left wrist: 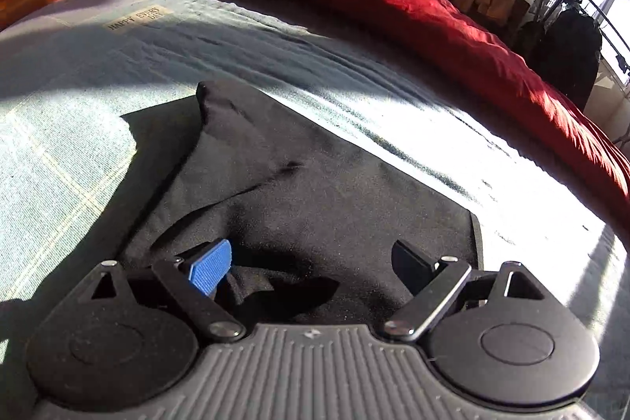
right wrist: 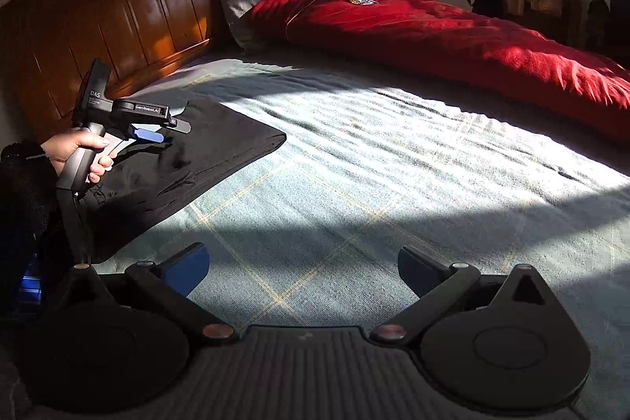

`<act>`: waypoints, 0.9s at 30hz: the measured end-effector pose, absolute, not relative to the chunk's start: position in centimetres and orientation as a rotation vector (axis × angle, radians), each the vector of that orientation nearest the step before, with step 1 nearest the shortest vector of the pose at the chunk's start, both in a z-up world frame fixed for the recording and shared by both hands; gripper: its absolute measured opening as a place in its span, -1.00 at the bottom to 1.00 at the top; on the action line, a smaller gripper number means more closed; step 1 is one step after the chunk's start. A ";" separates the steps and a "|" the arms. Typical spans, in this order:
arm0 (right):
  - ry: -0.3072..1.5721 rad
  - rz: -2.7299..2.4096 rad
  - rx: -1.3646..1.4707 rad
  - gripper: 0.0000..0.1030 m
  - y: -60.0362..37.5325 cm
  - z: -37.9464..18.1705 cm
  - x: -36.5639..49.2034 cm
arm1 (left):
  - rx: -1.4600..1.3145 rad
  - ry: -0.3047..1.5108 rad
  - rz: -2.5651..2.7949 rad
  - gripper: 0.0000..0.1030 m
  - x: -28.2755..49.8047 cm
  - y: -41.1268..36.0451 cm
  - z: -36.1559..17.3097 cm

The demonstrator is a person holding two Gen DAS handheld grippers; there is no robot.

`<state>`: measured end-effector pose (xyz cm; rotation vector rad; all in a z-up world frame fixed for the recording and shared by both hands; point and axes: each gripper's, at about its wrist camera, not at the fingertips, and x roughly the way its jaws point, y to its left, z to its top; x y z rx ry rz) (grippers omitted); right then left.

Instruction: Fold clothes

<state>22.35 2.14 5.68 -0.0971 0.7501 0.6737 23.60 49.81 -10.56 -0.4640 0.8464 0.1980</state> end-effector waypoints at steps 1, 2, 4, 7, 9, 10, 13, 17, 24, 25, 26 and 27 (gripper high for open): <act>0.754 0.662 -0.091 1.00 1.8 5.5 22.4 | -0.478 0.838 0.191 0.72 23.3 50.1 -11.1; 0.761 0.652 -0.085 1.00 1.5 5.4 22.5 | -0.496 0.816 0.184 0.72 22.9 50.4 -11.1; 0.780 0.624 -0.070 1.00 0.9 5.0 22.6 | -0.498 0.817 0.196 0.72 22.6 50.3 -10.3; 0.789 0.607 -0.056 1.00 0.5 4.7 22.5 | -0.433 0.790 0.161 0.72 22.5 48.4 -7.7; 0.789 0.612 -0.057 1.00 0.5 4.7 22.4 | -0.408 0.764 0.055 0.73 22.5 46.2 -6.3; 0.789 0.615 -0.061 1.00 0.6 4.7 22.3 | -0.404 0.765 0.017 0.73 22.6 45.2 -6.2; 0.790 0.629 -0.064 1.00 0.9 4.6 21.9 | -0.397 0.789 -0.063 0.73 23.3 42.6 -6.6; 0.800 0.630 -0.059 1.00 0.6 4.3 21.3 | -0.387 0.869 -0.077 0.72 24.1 40.7 -9.4; 0.808 0.603 -0.005 1.00 -1.5 4.1 21.1 | -0.367 0.819 -0.098 0.74 21.5 38.7 -5.9; 0.806 0.601 0.005 1.00 -1.8 4.1 21.0 | -0.356 0.810 -0.113 0.75 21.0 38.1 -5.4; 0.807 0.601 0.013 1.00 -2.1 4.0 21.0 | -0.350 0.816 -0.109 0.76 20.6 37.6 -5.4; 0.809 0.600 0.022 1.00 -2.4 3.9 20.9 | -0.345 0.824 -0.103 0.76 20.3 37.0 -5.5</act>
